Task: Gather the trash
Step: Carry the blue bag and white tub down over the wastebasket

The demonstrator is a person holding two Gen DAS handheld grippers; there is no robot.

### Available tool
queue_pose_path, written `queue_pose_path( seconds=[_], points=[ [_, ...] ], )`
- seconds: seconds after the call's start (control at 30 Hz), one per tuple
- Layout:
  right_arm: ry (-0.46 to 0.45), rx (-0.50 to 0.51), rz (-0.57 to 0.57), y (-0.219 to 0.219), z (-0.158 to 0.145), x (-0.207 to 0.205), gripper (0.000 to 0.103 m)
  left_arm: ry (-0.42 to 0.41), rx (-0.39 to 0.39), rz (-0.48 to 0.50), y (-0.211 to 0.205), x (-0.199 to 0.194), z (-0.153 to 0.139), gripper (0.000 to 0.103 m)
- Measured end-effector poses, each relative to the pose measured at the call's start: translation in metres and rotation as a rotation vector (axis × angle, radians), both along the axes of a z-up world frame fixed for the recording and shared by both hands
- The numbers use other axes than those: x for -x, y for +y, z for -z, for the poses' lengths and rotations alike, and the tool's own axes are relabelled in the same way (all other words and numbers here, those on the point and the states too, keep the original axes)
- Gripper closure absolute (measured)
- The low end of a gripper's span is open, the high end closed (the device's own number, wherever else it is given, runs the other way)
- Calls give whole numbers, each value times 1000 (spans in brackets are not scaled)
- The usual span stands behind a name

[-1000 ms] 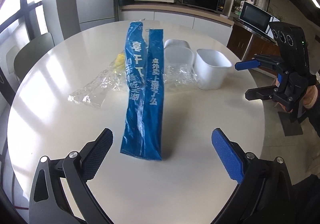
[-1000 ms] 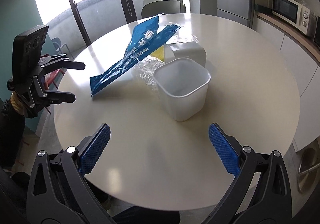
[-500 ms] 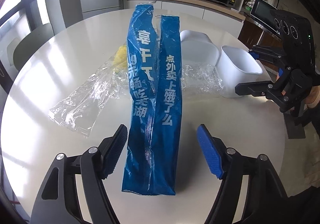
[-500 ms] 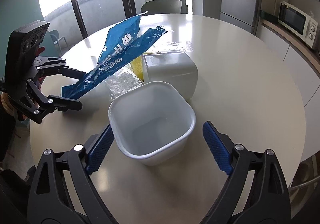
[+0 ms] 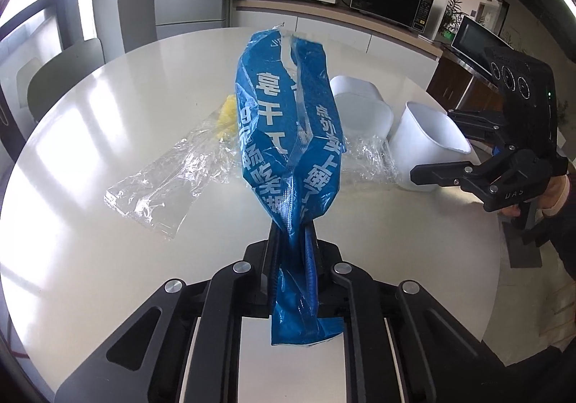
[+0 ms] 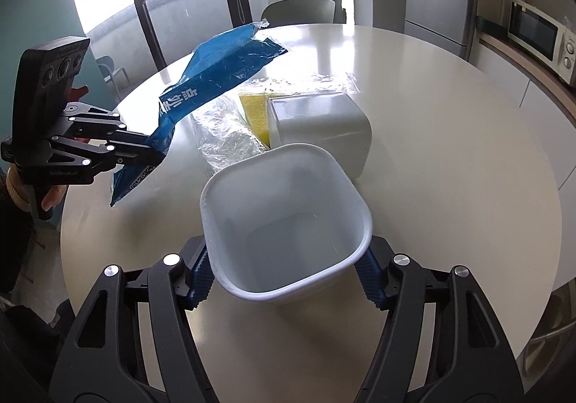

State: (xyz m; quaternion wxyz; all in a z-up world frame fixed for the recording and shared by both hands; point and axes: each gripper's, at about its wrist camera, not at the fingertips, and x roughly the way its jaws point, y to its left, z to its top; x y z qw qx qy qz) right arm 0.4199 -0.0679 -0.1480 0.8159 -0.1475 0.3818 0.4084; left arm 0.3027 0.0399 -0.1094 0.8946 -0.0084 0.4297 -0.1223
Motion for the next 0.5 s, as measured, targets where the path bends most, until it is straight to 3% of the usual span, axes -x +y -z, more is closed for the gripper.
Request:
queue_pose_path(
  seconds=[0.5],
  points=[
    [-48, -1, -33, -8, -37, 49, 41, -62, -19, 36, -11, 52, -39, 93]
  ],
)
